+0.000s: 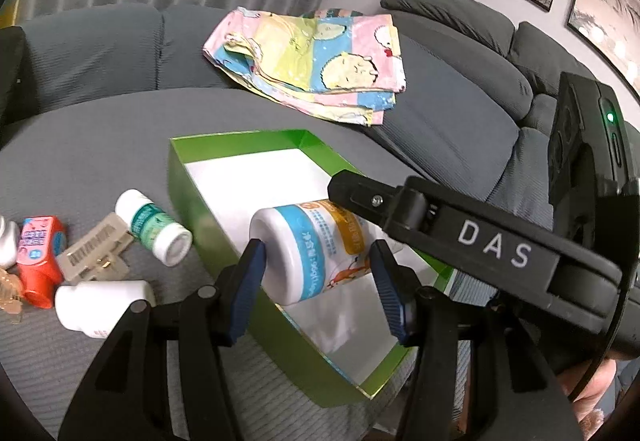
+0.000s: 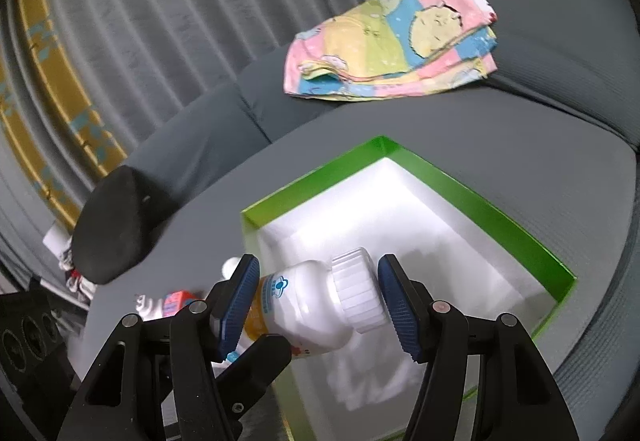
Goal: Organize rigid objects
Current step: 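Lift the vitamin bottle with the right gripper and carry it over the green box, then open the right gripper to drop the vitamin bottle into the box, then withdraw the right gripper from the box toward the remaining items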
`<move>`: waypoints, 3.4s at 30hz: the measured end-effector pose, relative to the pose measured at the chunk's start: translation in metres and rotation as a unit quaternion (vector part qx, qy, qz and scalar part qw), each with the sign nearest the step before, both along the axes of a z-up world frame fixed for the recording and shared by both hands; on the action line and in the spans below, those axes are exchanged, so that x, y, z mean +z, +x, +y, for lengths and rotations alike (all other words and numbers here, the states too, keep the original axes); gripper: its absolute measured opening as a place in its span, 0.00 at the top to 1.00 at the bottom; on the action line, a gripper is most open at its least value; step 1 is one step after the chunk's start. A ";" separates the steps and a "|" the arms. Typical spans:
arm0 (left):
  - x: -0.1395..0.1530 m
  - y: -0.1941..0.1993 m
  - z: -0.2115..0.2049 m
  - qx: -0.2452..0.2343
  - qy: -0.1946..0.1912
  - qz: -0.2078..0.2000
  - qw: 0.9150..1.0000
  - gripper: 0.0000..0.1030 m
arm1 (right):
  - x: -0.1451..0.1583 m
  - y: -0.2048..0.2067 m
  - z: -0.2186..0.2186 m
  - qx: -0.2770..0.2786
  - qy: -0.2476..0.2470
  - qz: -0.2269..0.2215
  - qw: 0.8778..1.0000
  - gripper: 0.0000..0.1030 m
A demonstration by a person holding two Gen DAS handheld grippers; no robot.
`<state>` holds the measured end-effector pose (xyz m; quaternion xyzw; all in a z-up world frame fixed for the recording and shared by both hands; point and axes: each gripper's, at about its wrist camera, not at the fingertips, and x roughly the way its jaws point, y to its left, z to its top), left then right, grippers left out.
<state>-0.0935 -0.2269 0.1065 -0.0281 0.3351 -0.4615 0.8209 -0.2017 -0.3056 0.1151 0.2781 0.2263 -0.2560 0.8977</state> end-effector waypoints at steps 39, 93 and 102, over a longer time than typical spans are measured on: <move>0.021 -0.009 0.033 0.055 0.005 -0.037 0.998 0.06 | 0.002 0.003 -0.002 -0.046 0.042 0.016 0.998 0.06; -0.038 0.097 0.235 0.392 0.233 0.054 0.888 0.08 | -0.030 0.155 0.147 0.102 -0.121 0.195 0.968 0.14; -0.041 0.119 0.252 0.389 0.211 0.085 0.893 0.25 | -0.033 0.196 0.153 0.226 -0.015 0.186 0.956 0.45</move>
